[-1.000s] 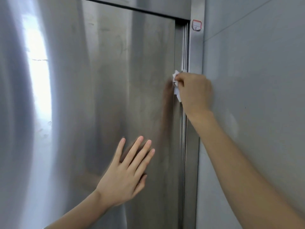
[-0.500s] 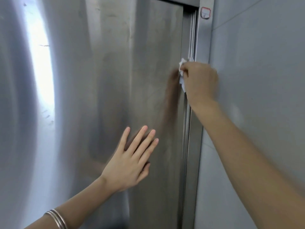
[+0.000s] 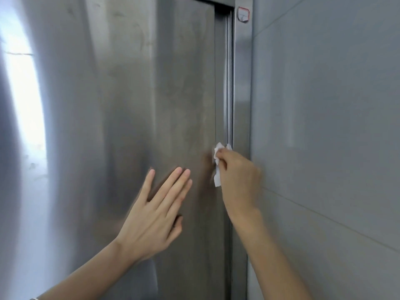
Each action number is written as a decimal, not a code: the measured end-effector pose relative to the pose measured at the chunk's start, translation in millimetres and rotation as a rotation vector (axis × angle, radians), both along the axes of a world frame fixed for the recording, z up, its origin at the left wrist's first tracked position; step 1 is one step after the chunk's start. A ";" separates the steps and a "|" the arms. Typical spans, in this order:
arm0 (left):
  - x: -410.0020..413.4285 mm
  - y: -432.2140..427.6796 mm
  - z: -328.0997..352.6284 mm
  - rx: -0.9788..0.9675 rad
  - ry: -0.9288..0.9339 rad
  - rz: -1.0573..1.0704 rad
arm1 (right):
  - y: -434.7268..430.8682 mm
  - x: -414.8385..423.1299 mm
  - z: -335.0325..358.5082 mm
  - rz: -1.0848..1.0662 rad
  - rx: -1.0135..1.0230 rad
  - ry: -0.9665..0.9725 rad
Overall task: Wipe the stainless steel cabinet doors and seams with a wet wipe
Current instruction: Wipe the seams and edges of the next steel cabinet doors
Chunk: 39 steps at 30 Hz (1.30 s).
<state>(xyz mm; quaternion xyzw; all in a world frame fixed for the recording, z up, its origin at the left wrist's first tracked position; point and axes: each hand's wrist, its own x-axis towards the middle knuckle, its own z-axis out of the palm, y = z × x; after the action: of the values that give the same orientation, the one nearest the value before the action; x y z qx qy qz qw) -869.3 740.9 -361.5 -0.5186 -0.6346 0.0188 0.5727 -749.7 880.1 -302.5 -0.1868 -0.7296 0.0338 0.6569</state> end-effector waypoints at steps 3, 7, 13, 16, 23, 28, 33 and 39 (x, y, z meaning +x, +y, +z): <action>-0.1 1.6 -6.7 -0.047 0.028 -0.028 | 0.5 6.9 -79.8 -0.024 0.025 -0.024; 4.1 9.8 -35.0 -0.217 0.113 -0.006 | -3.2 16.8 -150.1 -0.010 0.012 -0.127; 1.5 13.2 -45.6 -0.222 0.139 0.047 | 6.7 -10.8 -68.7 0.077 0.079 0.214; 3.0 15.1 -44.9 -0.216 0.183 0.063 | 9.8 -17.0 -109.3 0.119 0.079 0.203; -2.8 17.9 -49.2 -0.157 0.220 0.020 | 18.7 9.1 -229.9 0.194 0.179 -0.094; -2.8 20.0 -49.1 -0.144 0.242 0.009 | 18.2 -14.3 -155.0 0.206 0.117 0.168; -3.0 20.3 -48.3 -0.157 0.256 0.022 | 16.5 -5.1 -242.4 0.241 0.138 0.081; -4.3 19.8 -49.7 -0.163 0.270 0.025 | 23.2 11.4 -268.2 0.245 0.128 -0.157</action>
<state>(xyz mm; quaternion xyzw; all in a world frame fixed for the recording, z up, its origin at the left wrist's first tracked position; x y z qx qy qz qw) -873.6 760.6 -411.1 -0.5482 -0.5547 0.1468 0.6085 -738.3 903.3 -570.7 -0.0561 -0.7967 0.0525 0.5995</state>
